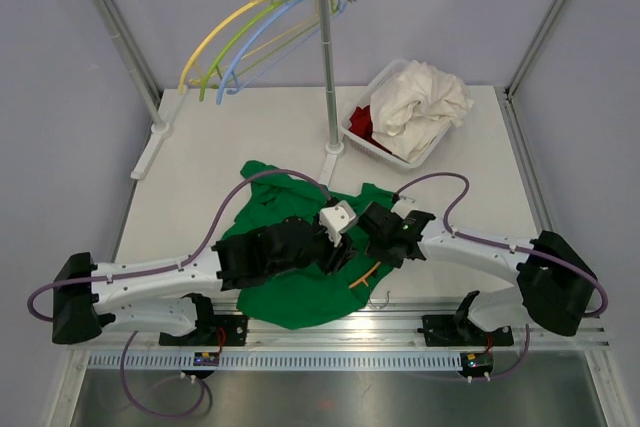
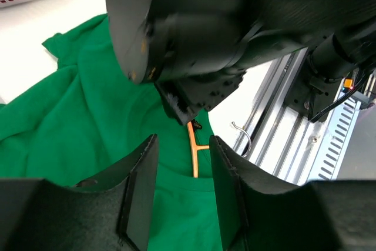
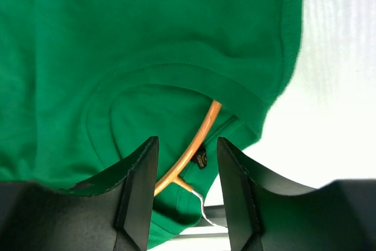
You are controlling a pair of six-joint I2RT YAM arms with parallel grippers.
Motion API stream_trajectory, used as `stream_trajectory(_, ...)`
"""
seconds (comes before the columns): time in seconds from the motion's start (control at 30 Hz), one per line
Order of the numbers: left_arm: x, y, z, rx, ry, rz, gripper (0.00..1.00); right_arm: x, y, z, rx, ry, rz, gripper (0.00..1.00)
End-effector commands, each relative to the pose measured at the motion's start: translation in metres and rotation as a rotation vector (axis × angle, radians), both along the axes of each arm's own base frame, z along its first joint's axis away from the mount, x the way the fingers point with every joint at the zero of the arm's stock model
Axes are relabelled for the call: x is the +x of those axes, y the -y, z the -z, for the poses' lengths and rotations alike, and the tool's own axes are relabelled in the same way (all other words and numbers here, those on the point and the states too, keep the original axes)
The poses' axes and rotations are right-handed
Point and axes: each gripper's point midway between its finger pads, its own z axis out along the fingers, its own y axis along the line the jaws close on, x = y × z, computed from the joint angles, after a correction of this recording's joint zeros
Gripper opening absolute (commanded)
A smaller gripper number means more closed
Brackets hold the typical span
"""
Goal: Remove the t-shirt from the hanger
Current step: Remove the tshirt from the hanger
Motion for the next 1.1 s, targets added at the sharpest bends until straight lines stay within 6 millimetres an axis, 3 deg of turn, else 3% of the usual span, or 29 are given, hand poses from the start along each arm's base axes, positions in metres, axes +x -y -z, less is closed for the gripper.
stream_trajectory(0.0,0.007,-0.001,-0.031,-0.095,0.04,-0.034,0.44,0.013,-0.02,0.002,0.064,0.016,0.022,0.5)
stream_trajectory(0.23,0.007,-0.003,-0.029,-0.08,0.037,-0.04,0.49,0.011,-0.025,0.03,0.04,-0.042,0.034,0.47)
stream_trajectory(0.3,0.008,-0.003,-0.028,-0.076,0.039,-0.042,0.52,0.01,-0.028,0.039,0.037,-0.063,0.031,0.3)
stream_trajectory(0.37,0.009,-0.004,-0.029,-0.078,0.043,-0.051,0.53,0.008,-0.031,0.049,0.04,-0.088,0.037,0.05)
stream_trajectory(0.43,0.01,-0.008,-0.032,-0.089,0.052,-0.063,0.54,0.003,-0.034,0.059,0.037,-0.128,0.023,0.05)
stream_trajectory(0.6,0.011,-0.015,-0.037,-0.106,0.064,-0.077,0.57,0.007,-0.038,0.063,0.032,-0.13,0.023,0.07)
stream_trajectory(0.73,0.012,-0.021,-0.037,-0.099,0.072,-0.09,0.59,0.009,-0.032,0.061,-0.027,-0.14,0.028,0.13)
stream_trajectory(1.07,0.011,-0.027,-0.041,-0.103,0.069,-0.1,0.6,0.001,-0.028,0.083,-0.129,-0.241,-0.018,0.15)
